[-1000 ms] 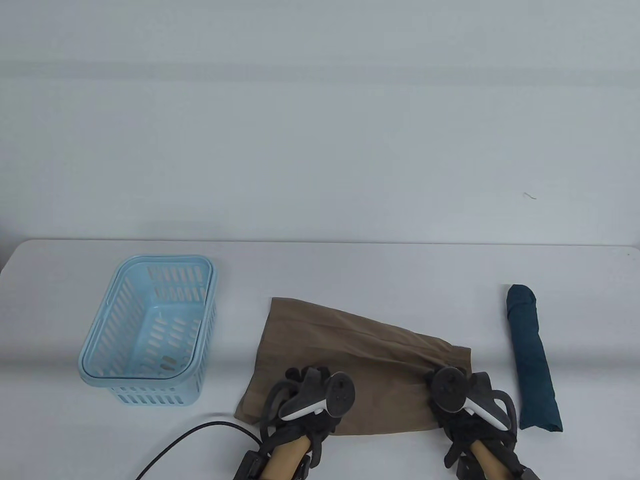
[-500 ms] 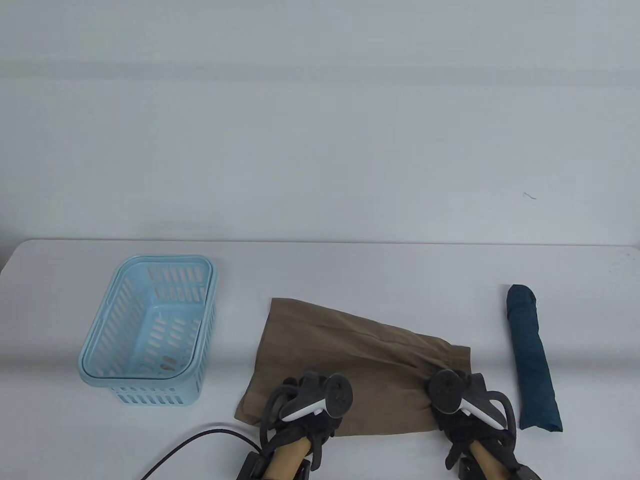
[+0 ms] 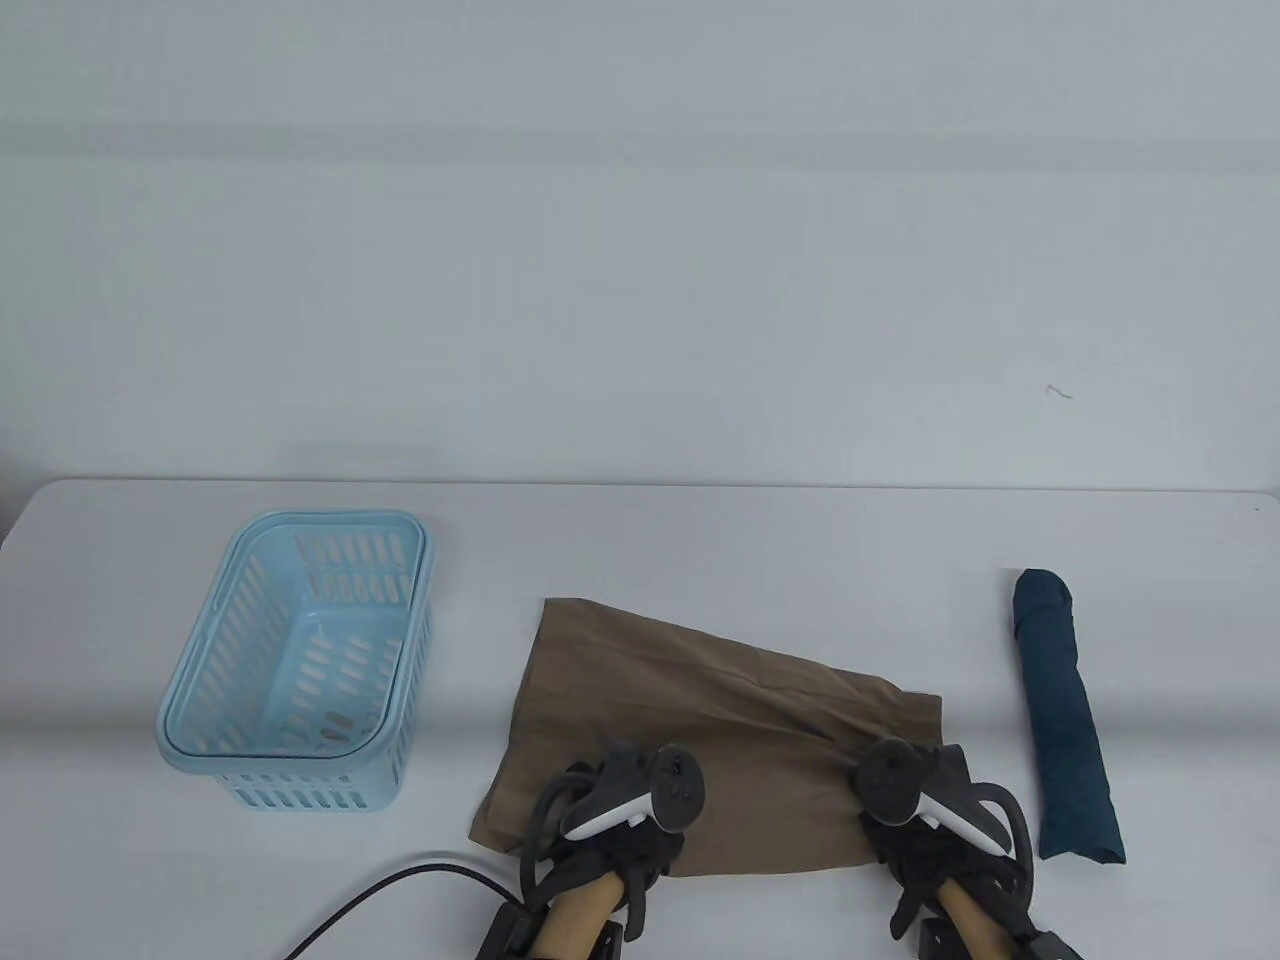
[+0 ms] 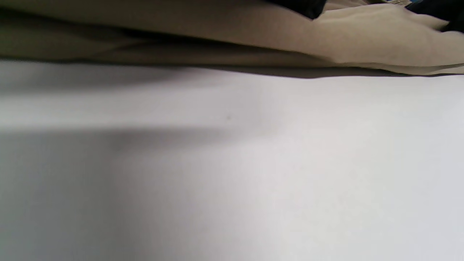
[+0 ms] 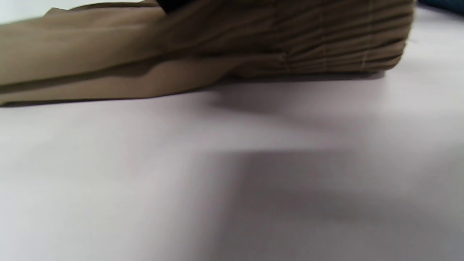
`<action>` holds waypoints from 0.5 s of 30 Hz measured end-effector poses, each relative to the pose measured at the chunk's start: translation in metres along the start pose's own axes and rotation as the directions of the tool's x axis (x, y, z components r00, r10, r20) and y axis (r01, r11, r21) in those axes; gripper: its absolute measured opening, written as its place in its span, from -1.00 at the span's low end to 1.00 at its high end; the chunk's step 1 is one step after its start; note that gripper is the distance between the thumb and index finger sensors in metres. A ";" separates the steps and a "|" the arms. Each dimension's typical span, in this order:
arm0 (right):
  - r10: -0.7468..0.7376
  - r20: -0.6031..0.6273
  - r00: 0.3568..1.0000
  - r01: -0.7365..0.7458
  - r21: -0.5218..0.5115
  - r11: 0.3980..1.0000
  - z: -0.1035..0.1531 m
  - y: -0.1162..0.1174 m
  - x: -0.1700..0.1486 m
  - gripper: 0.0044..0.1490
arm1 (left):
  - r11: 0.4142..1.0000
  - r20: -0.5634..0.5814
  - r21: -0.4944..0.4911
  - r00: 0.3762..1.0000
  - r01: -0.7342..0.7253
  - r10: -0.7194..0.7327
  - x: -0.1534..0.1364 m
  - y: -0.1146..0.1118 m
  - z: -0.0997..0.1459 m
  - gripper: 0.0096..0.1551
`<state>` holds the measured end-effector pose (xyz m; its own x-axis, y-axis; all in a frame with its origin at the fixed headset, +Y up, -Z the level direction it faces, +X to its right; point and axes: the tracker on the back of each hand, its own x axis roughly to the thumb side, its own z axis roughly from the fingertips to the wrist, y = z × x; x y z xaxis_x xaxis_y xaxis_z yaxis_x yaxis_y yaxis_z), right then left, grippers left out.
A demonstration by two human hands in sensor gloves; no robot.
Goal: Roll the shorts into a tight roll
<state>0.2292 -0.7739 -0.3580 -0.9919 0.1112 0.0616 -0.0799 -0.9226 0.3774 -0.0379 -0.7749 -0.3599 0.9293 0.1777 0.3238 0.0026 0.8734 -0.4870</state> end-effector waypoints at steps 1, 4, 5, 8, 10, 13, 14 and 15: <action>0.002 -0.001 1.000 -0.002 0.000 1.000 0.000 0.000 0.000 -0.34 | 1.000 0.000 -0.006 1.000 0.002 -0.002 0.000 0.001 -0.001 -0.29; -0.003 -0.009 1.000 0.003 0.006 1.000 0.000 0.000 0.001 -0.34 | 1.000 0.001 -0.015 1.000 -0.012 0.012 -0.004 0.004 -0.002 -0.32; -0.008 -0.013 1.000 0.008 0.009 1.000 0.000 0.000 0.001 -0.34 | 1.000 -0.002 -0.016 1.000 -0.024 0.024 -0.006 0.005 -0.002 -0.32; -0.018 -0.020 1.000 0.018 0.020 1.000 0.000 -0.002 0.001 -0.34 | 0.999 -0.017 -0.013 0.999 -0.034 0.034 -0.009 0.008 -0.003 -0.35; -0.013 -0.025 1.000 0.014 0.026 1.000 0.001 -0.003 0.003 -0.35 | 1.000 -0.015 -0.015 1.000 -0.026 0.026 -0.011 0.010 -0.005 -0.36; 0.008 -0.032 0.999 -0.007 0.038 0.999 0.003 -0.004 0.007 -0.35 | 0.999 -0.024 -0.036 0.999 -0.034 0.033 -0.013 0.015 -0.007 -0.36; 0.013 -0.033 0.999 -0.012 0.041 0.999 0.003 -0.004 0.008 -0.35 | 0.999 -0.029 -0.039 0.999 -0.034 0.033 -0.013 0.017 -0.008 -0.36; 0.018 -0.035 0.999 -0.016 0.045 0.999 0.003 -0.005 0.010 -0.36 | 0.999 -0.033 -0.043 0.999 -0.033 0.032 -0.014 0.018 -0.010 -0.37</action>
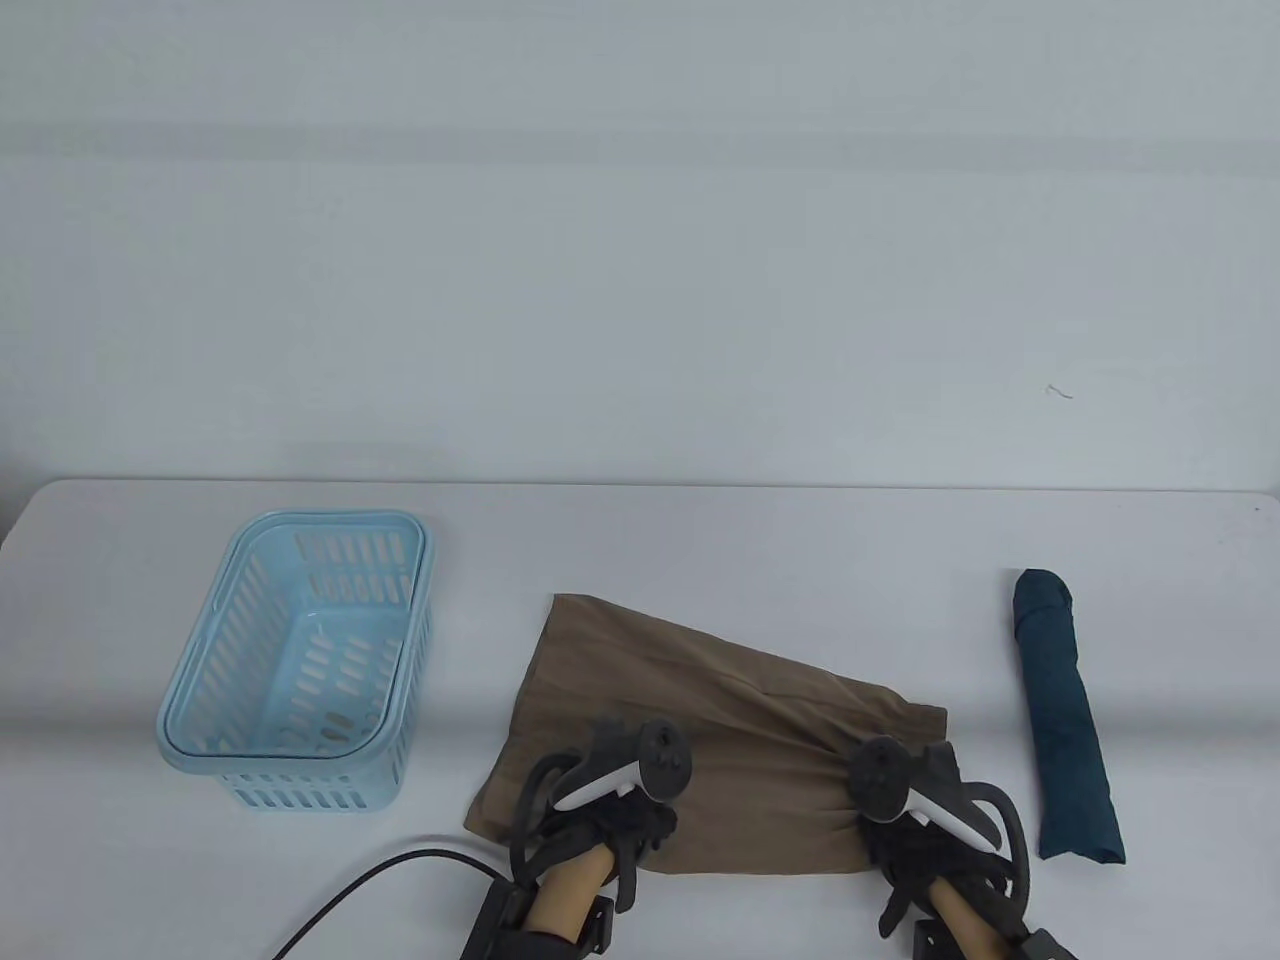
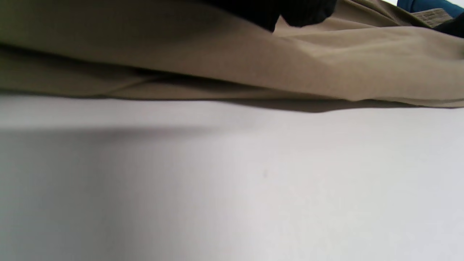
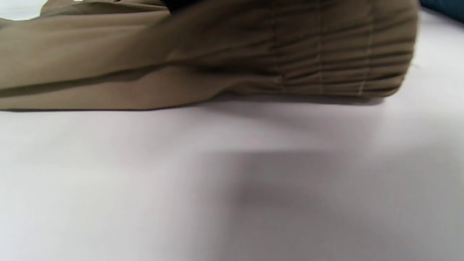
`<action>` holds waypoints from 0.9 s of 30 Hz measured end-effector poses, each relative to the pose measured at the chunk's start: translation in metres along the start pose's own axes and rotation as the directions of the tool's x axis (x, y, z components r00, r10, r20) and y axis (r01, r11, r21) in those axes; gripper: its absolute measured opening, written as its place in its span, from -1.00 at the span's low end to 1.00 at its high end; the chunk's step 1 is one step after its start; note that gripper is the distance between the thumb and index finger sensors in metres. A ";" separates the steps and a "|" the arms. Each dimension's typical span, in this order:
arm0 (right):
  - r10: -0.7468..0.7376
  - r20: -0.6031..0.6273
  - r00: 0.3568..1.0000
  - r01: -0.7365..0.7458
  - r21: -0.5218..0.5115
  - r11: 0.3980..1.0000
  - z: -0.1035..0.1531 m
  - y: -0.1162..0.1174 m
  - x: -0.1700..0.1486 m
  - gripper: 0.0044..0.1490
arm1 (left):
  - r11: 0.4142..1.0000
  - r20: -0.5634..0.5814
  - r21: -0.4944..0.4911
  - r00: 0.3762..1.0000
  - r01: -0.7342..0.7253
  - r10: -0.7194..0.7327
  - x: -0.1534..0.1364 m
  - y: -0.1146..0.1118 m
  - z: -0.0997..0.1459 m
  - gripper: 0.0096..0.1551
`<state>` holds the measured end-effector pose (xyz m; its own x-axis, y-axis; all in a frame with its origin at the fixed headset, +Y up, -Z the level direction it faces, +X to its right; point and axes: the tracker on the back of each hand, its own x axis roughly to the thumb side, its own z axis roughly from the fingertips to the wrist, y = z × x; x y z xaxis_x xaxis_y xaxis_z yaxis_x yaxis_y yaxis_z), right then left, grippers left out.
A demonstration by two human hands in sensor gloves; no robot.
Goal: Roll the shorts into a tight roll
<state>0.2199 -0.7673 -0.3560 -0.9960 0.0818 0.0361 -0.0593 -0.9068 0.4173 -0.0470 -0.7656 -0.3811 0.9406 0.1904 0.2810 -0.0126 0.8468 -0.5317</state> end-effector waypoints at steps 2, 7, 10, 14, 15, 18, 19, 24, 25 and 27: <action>0.009 -0.001 1.000 -0.009 0.006 1.000 0.001 -0.001 0.003 -0.36 | 1.000 -0.016 -0.009 1.000 0.006 -0.007 -0.001 0.004 -0.003 -0.37; 0.031 0.013 0.999 -0.031 0.012 0.999 0.003 -0.004 0.013 -0.37 | 0.999 -0.060 -0.018 0.998 0.028 -0.029 -0.001 0.014 -0.014 -0.38; 0.046 0.023 0.999 -0.047 0.022 0.999 0.003 -0.005 0.019 -0.37 | 0.999 -0.087 -0.021 0.995 0.041 -0.043 -0.001 0.019 -0.021 -0.40; 0.044 0.046 0.998 -0.046 0.038 0.998 0.005 -0.006 0.026 -0.37 | 0.998 -0.113 -0.019 0.992 0.062 -0.064 -0.001 0.023 -0.029 -0.40; 0.038 0.055 0.998 -0.040 0.044 0.998 0.006 -0.007 0.027 -0.37 | 0.998 -0.118 -0.020 0.991 0.066 -0.068 -0.001 0.024 -0.032 -0.40; 0.011 0.079 0.997 -0.016 0.060 0.998 0.006 -0.008 0.029 -0.37 | 0.998 -0.128 -0.021 0.989 0.067 -0.069 -0.003 0.027 -0.038 -0.41; 0.001 0.085 0.996 -0.007 0.062 0.998 0.006 -0.008 0.029 -0.38 | 0.997 -0.130 -0.024 0.989 0.068 -0.070 -0.003 0.028 -0.039 -0.40; -0.058 0.108 0.992 0.046 0.110 0.993 0.002 -0.008 0.031 -0.39 | 0.995 -0.145 -0.044 0.984 0.094 -0.100 -0.002 0.034 -0.049 -0.41; -0.073 0.117 0.991 0.058 0.126 0.990 0.001 -0.008 0.032 -0.39 | 0.994 -0.150 -0.052 0.983 0.101 -0.108 -0.001 0.035 -0.051 -0.41; -0.099 0.132 0.986 0.078 0.154 0.985 -0.001 -0.008 0.034 -0.40 | 0.991 -0.155 -0.057 0.980 0.120 -0.128 0.000 0.036 -0.055 -0.41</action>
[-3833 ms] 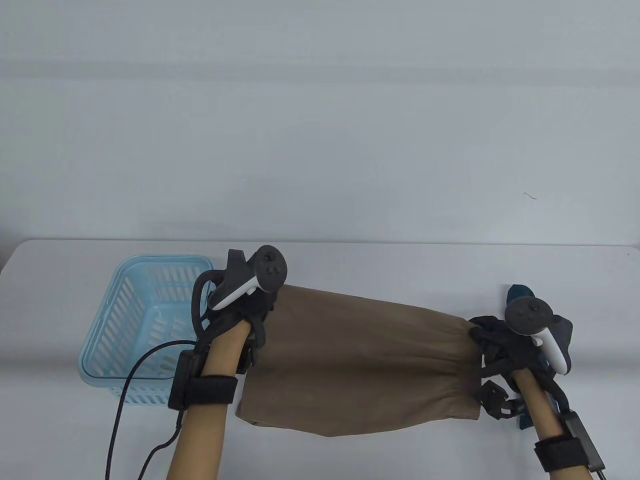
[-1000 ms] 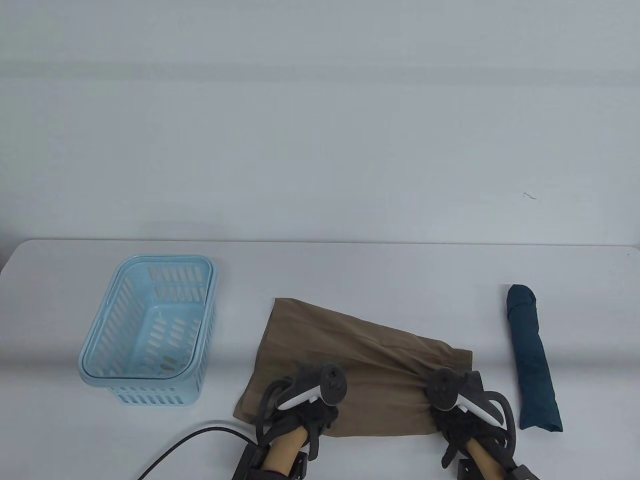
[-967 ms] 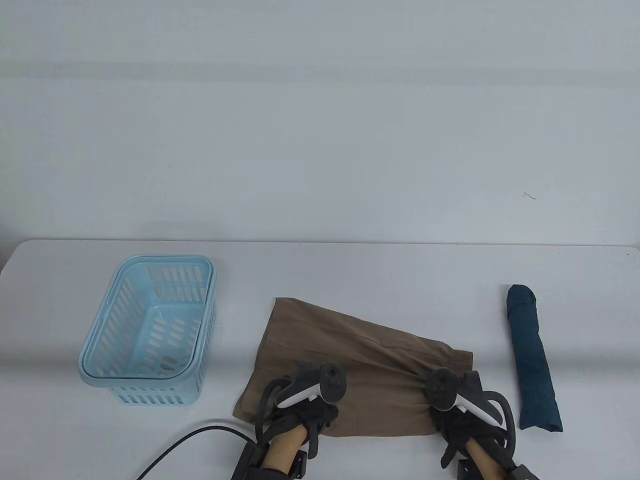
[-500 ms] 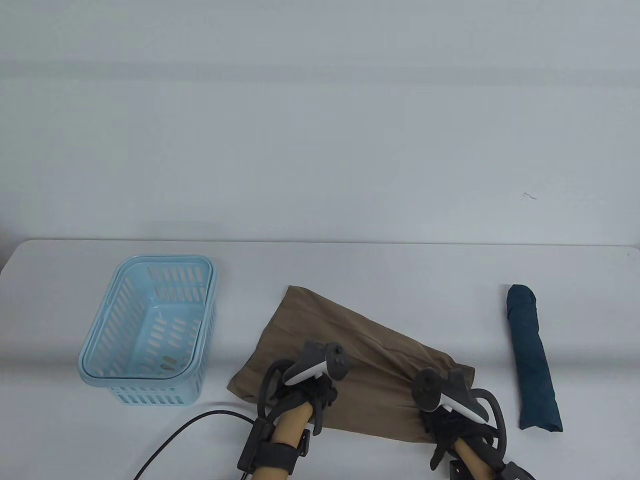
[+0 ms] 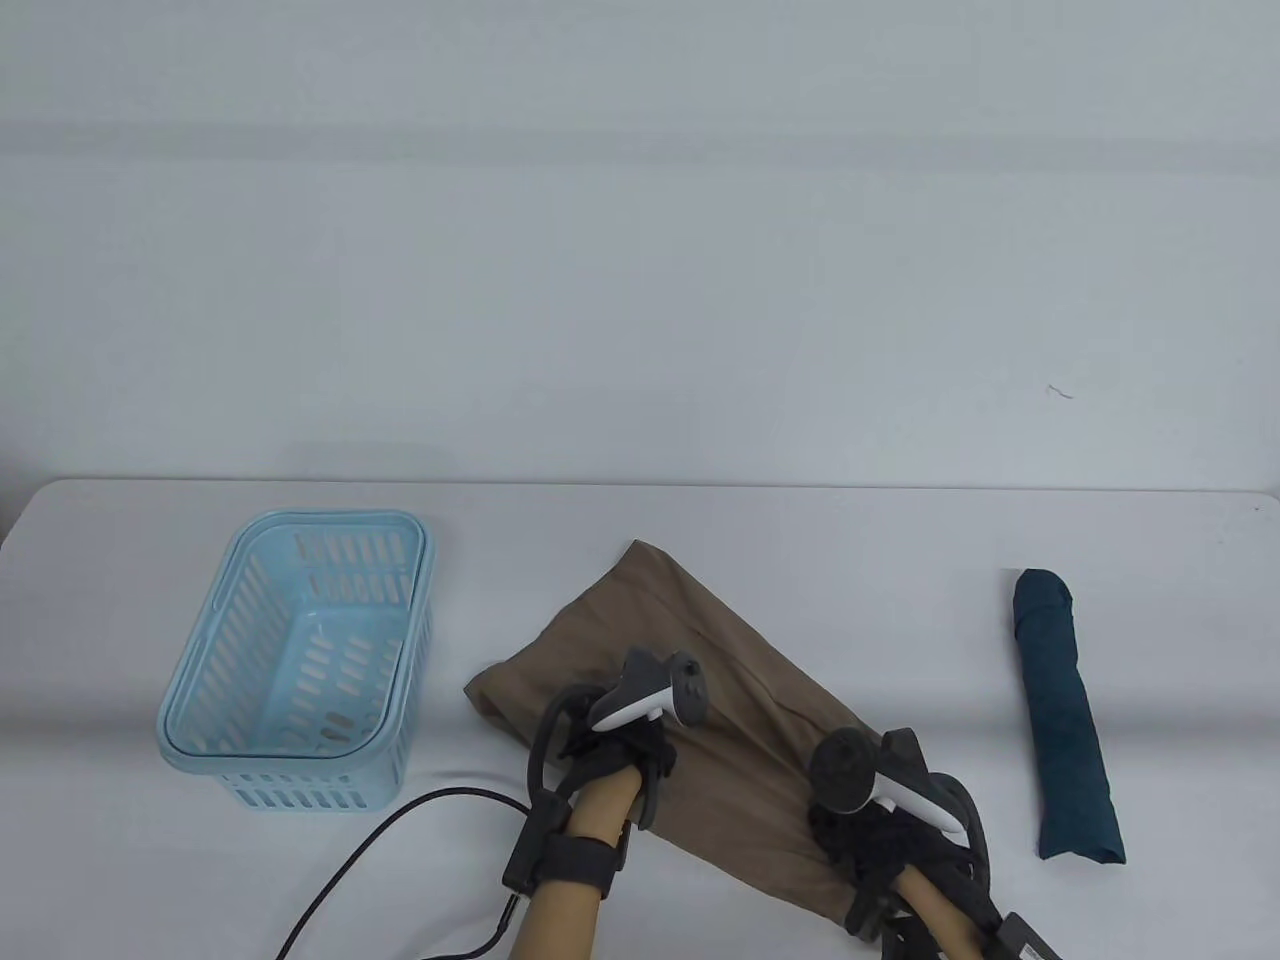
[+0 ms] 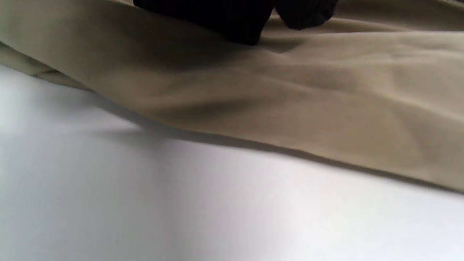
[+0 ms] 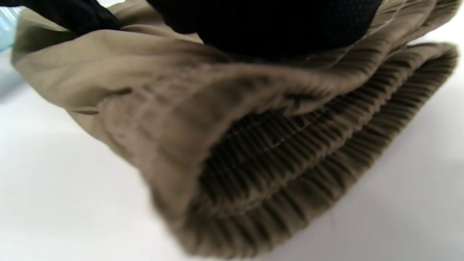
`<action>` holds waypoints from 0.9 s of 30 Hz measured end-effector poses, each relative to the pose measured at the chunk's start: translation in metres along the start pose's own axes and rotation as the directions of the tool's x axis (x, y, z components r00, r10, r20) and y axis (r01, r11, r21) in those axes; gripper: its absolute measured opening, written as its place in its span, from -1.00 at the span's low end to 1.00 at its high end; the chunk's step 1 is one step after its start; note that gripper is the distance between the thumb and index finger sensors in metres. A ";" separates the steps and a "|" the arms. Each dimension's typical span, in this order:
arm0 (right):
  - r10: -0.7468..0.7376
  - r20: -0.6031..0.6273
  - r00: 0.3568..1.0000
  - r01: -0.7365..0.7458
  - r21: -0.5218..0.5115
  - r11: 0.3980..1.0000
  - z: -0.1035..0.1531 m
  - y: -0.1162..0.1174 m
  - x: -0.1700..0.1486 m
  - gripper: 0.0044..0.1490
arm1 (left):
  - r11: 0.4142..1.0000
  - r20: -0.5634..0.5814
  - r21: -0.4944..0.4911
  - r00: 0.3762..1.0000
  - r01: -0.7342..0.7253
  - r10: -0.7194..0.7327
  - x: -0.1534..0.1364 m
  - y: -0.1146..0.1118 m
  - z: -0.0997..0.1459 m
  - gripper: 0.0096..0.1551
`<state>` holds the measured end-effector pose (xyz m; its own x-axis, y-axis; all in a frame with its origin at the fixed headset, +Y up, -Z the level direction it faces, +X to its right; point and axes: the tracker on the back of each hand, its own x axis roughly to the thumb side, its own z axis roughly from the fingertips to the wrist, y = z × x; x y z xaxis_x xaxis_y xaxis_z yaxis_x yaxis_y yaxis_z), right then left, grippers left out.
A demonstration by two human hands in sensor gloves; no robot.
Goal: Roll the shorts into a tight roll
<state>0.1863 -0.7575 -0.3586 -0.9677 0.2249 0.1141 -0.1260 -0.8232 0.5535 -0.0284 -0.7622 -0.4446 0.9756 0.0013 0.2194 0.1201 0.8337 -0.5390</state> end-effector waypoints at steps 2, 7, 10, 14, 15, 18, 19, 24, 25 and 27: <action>-0.026 0.019 0.999 0.025 0.029 0.999 -0.001 0.000 0.002 -0.40 | 1.000 -0.008 -0.002 1.000 0.026 -0.026 0.002 0.001 -0.004 -0.40; -0.074 0.070 0.995 0.069 0.075 0.995 -0.005 0.002 0.006 -0.40 | 0.997 -0.030 0.007 0.997 0.072 -0.072 0.007 0.002 -0.015 -0.34; -0.113 0.094 0.989 0.103 0.102 0.989 -0.008 0.003 0.008 -0.39 | 0.994 -0.057 0.005 0.992 0.112 -0.112 0.009 0.003 -0.021 -0.27; -0.145 0.123 0.982 0.129 0.130 0.983 -0.011 0.006 0.014 -0.38 | 0.986 -0.081 -0.005 0.982 0.169 -0.169 0.011 0.007 -0.028 -0.28; -0.150 0.130 0.980 0.132 0.133 0.982 -0.011 0.006 0.015 -0.39 | 0.984 -0.086 -0.006 0.981 0.177 -0.176 0.012 0.008 -0.029 -0.28; -0.174 0.157 0.972 0.152 0.142 0.978 -0.013 0.009 0.019 -0.37 | 0.982 -0.101 -0.010 0.977 0.187 -0.187 0.012 0.010 -0.034 -0.30; -0.182 0.165 0.969 0.158 0.144 0.977 -0.013 0.010 0.021 -0.37 | 0.983 -0.105 -0.014 0.977 0.184 -0.184 0.013 0.011 -0.036 -0.30; -0.195 0.207 0.959 0.169 0.137 0.976 -0.015 0.014 0.028 -0.36 | 0.980 -0.117 -0.015 0.973 0.198 -0.199 0.013 0.014 -0.044 -0.30; -0.200 0.211 0.957 0.173 0.137 0.975 -0.016 0.014 0.029 -0.36 | 0.980 -0.118 -0.015 0.972 0.201 -0.201 0.012 0.015 -0.046 -0.30; -0.224 0.223 0.949 0.196 0.141 0.970 -0.017 0.015 0.030 -0.35 | 0.980 -0.122 -0.012 0.972 0.201 -0.201 0.012 0.016 -0.048 -0.30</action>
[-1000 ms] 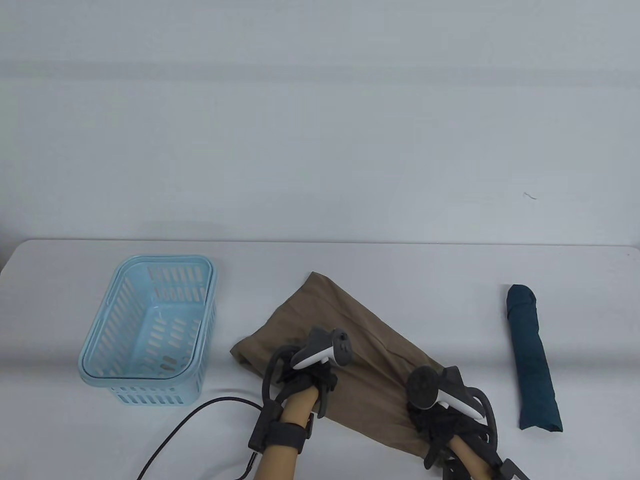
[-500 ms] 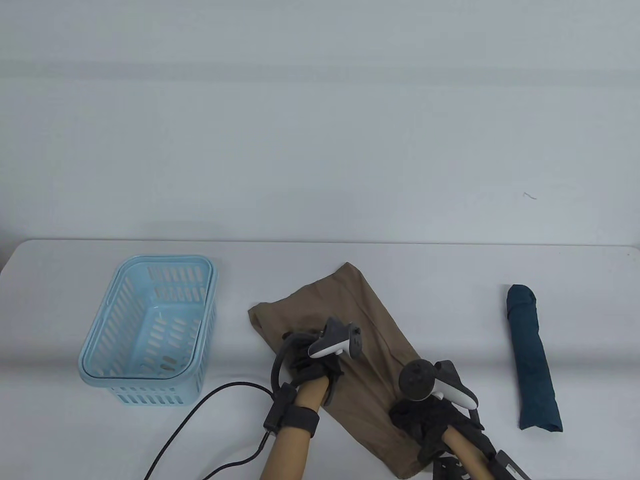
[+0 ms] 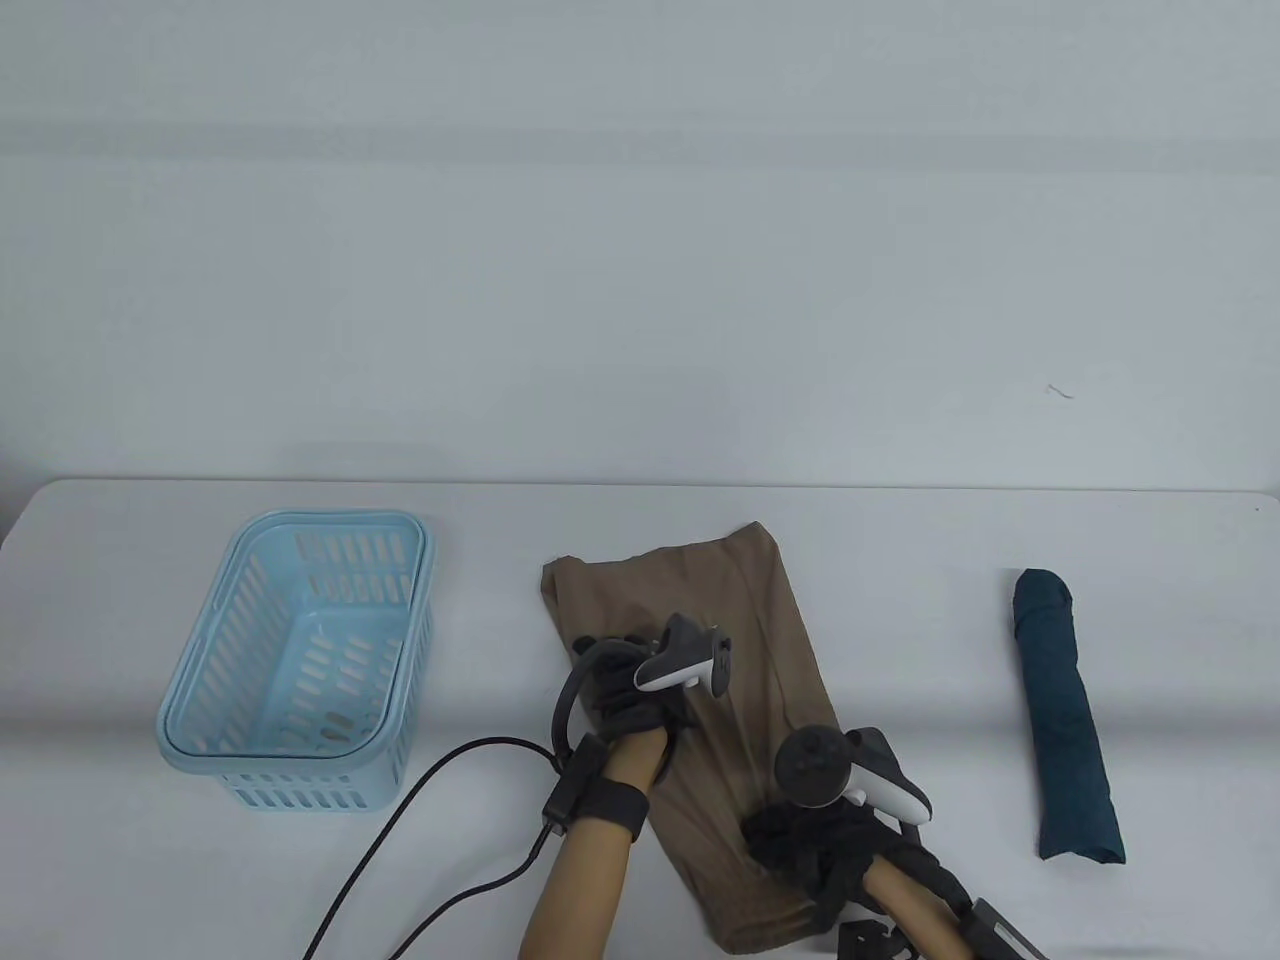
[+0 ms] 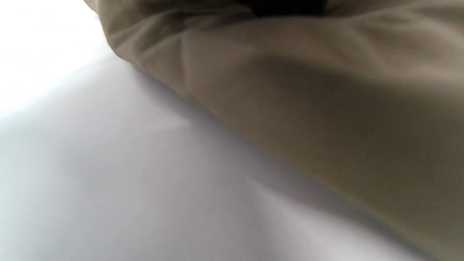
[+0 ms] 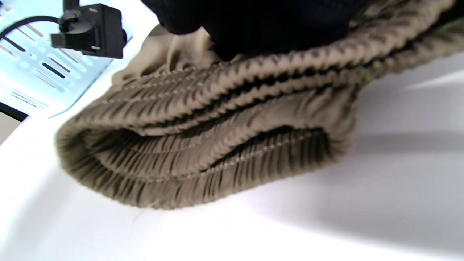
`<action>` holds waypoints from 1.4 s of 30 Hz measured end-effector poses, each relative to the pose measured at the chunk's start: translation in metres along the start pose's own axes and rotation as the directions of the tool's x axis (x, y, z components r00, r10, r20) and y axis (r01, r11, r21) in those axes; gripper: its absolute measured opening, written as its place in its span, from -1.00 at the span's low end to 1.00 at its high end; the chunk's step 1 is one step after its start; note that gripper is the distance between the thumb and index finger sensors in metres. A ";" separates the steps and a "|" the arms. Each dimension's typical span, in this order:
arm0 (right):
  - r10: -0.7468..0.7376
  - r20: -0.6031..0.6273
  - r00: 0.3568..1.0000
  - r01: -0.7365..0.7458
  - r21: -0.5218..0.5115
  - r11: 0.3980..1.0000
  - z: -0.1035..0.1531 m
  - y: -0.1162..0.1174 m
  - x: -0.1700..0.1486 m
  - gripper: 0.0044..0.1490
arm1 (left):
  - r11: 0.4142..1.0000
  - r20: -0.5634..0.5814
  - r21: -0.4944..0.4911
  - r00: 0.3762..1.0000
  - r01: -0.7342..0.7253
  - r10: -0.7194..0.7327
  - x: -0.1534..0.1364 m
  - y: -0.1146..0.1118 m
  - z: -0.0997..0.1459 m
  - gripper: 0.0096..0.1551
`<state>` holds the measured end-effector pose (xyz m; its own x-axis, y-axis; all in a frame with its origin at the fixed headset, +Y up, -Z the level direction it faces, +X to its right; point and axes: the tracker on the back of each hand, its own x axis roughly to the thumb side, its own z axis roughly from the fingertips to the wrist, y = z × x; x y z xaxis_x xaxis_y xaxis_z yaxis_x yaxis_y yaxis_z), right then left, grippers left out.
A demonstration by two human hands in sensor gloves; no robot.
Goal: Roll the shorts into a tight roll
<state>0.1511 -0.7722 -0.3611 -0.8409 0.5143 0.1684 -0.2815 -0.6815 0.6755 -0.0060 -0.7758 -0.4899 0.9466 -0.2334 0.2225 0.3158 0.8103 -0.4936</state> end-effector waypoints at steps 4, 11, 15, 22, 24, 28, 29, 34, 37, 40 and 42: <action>-0.037 0.022 0.999 0.037 0.005 0.999 -0.005 0.001 0.002 -0.35 | 1.000 -0.010 0.009 1.000 0.004 -0.004 -0.001 0.003 -0.006 -0.28; -0.087 0.062 0.994 0.087 0.003 0.996 -0.012 0.004 0.005 -0.33 | 1.000 -0.011 0.010 1.000 -0.007 0.007 -0.004 0.008 -0.017 -0.28; -0.136 0.089 0.987 0.136 0.006 0.991 -0.015 0.006 0.005 -0.31 | 1.000 -0.008 0.012 1.000 -0.008 0.008 -0.005 0.012 -0.022 -0.27; -0.192 0.110 0.975 0.190 0.031 0.981 -0.019 0.007 0.006 -0.30 | 1.000 -0.009 0.006 1.000 -0.022 0.022 -0.005 0.013 -0.027 -0.27; -0.195 0.109 0.975 0.193 0.028 0.981 -0.018 0.008 0.005 -0.30 | 1.000 -0.004 0.013 1.000 -0.021 0.021 -0.005 0.013 -0.026 -0.28; -0.231 0.150 0.961 0.229 0.032 0.973 -0.011 -0.001 0.005 -0.31 | 0.995 -0.014 0.066 0.997 -0.073 0.074 -0.020 0.018 -0.015 -0.24; -0.248 0.185 0.951 0.250 0.014 0.968 -0.002 -0.007 0.005 -0.31 | 0.987 -0.007 0.131 0.995 -0.095 0.097 -0.026 0.021 -0.006 -0.24; -0.158 0.245 0.957 0.214 -0.220 0.952 0.045 -0.037 0.002 -0.33 | 0.950 0.142 0.274 0.983 -0.153 0.117 -0.041 0.026 0.048 -0.24; -0.020 0.217 0.976 0.085 -0.293 0.952 0.062 -0.035 0.003 -0.35 | 0.922 0.318 0.331 0.943 -0.202 0.092 -0.036 0.014 0.091 -0.29; 0.099 0.176 0.979 -0.042 -0.301 0.953 0.067 -0.021 0.006 -0.34 | 0.914 0.450 0.310 0.887 -0.262 0.102 -0.023 -0.006 0.129 -0.34; 0.159 0.152 0.976 -0.110 -0.290 0.951 0.066 -0.010 0.010 -0.31 | 0.919 0.507 0.287 0.857 -0.269 0.093 -0.013 -0.019 0.147 -0.36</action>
<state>0.1759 -0.7256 -0.3192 -0.7951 0.4722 0.3806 -0.3089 -0.8553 0.4159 -0.0345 -0.7092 -0.3595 0.8078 0.1476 0.5707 0.0164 0.9621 -0.2721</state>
